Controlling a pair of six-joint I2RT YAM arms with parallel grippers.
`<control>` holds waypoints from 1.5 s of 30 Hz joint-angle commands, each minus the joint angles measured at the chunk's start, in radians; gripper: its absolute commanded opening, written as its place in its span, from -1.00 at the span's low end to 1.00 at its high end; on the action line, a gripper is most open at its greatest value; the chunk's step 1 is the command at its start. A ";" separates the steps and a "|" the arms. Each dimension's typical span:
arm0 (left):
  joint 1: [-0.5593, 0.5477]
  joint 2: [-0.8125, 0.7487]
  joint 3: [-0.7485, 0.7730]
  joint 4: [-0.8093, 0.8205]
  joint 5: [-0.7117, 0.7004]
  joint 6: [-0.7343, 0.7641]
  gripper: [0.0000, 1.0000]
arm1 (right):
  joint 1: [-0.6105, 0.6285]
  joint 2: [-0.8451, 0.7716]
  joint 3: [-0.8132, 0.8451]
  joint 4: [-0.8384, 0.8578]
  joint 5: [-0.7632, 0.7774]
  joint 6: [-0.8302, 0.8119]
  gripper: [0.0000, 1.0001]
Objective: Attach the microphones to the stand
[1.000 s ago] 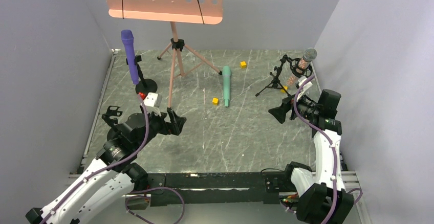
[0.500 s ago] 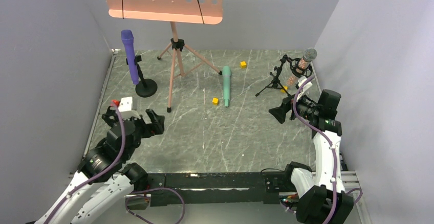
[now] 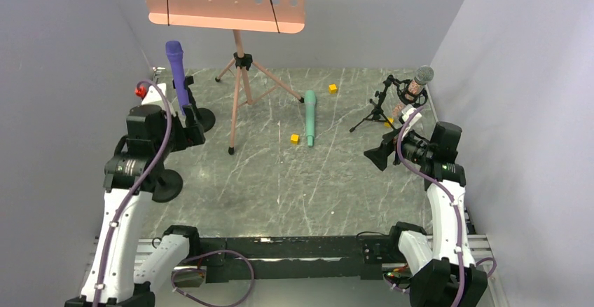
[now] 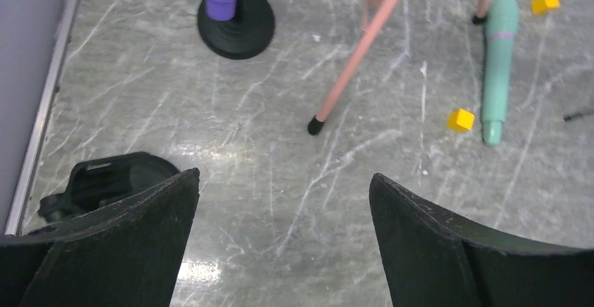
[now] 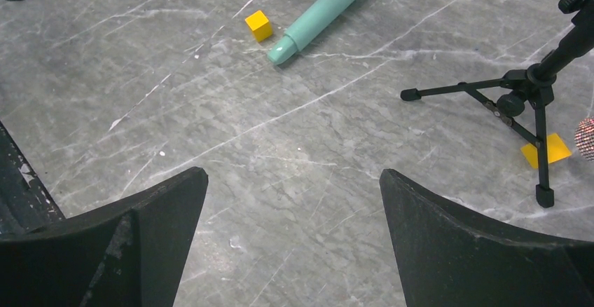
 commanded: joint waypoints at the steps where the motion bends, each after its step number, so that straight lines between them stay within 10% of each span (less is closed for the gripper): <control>1: 0.028 0.016 0.157 -0.071 0.141 0.176 0.88 | 0.006 -0.025 0.030 0.014 -0.008 -0.016 0.99; 4: 0.051 0.034 0.159 -0.076 -0.048 0.256 0.81 | 0.018 -0.019 0.033 0.009 -0.008 -0.020 0.99; 17: 0.101 0.011 -0.051 0.002 -0.099 0.373 0.17 | 0.032 -0.001 0.037 -0.001 -0.006 -0.027 0.99; 45: 0.140 -0.022 -0.219 0.132 -0.224 0.445 -0.06 | 0.048 0.023 0.044 -0.019 -0.006 -0.039 0.99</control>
